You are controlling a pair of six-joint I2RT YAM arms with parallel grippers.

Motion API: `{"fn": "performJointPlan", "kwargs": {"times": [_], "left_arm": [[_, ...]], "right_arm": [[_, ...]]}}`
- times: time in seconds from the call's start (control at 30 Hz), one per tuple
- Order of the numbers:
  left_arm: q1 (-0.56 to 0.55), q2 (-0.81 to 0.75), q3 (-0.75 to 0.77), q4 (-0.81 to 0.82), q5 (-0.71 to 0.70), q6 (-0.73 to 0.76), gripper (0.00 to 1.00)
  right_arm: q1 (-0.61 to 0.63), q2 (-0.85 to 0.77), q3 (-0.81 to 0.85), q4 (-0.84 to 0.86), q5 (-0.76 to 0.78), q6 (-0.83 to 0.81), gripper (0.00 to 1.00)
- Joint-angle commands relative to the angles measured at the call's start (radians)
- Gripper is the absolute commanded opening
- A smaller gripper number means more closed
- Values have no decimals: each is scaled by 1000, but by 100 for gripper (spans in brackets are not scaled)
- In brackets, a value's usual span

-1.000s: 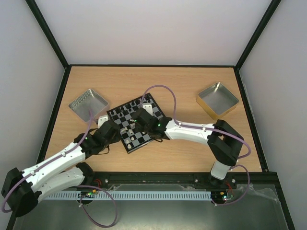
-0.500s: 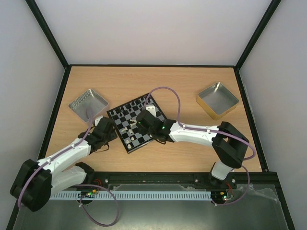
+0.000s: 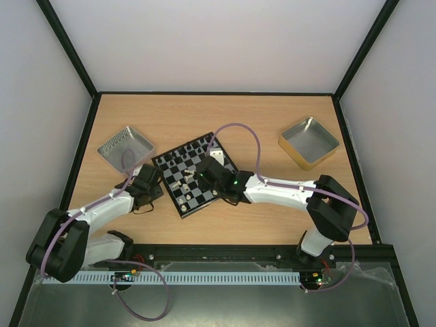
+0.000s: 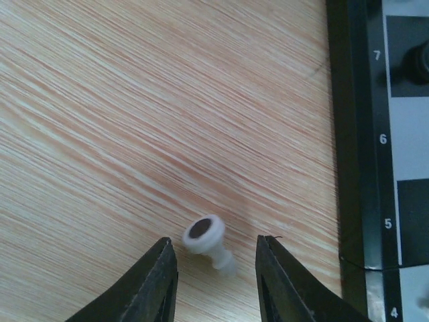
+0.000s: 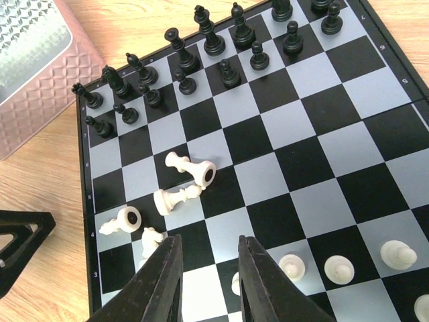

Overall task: Set up the chess pieces on the board
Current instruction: Pick up the chess piece at the center of the board.

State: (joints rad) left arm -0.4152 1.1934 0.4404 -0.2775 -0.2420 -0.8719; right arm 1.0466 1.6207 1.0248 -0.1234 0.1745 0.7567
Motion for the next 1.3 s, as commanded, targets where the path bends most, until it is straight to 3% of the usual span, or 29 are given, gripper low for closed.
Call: {"fn": "performJointPlan", "kwargs": {"times": [0.0, 0.37, 0.6, 1.1, 1.27], "left_arm": [[10, 20, 1, 5, -29, 10, 32], [31, 86, 29, 44, -31, 62, 34], [50, 126, 40, 53, 24, 76, 21], [50, 96, -2, 35, 103, 70, 26], [50, 102, -17, 47, 93, 68, 20]], "right_arm": [[-5, -49, -22, 17, 57, 15, 22], [-5, -59, -26, 22, 61, 12, 22], [-7, -65, -25, 19, 66, 11, 22], [-6, -63, -23, 30, 61, 10, 22], [-6, -65, -27, 34, 58, 14, 22]]}}
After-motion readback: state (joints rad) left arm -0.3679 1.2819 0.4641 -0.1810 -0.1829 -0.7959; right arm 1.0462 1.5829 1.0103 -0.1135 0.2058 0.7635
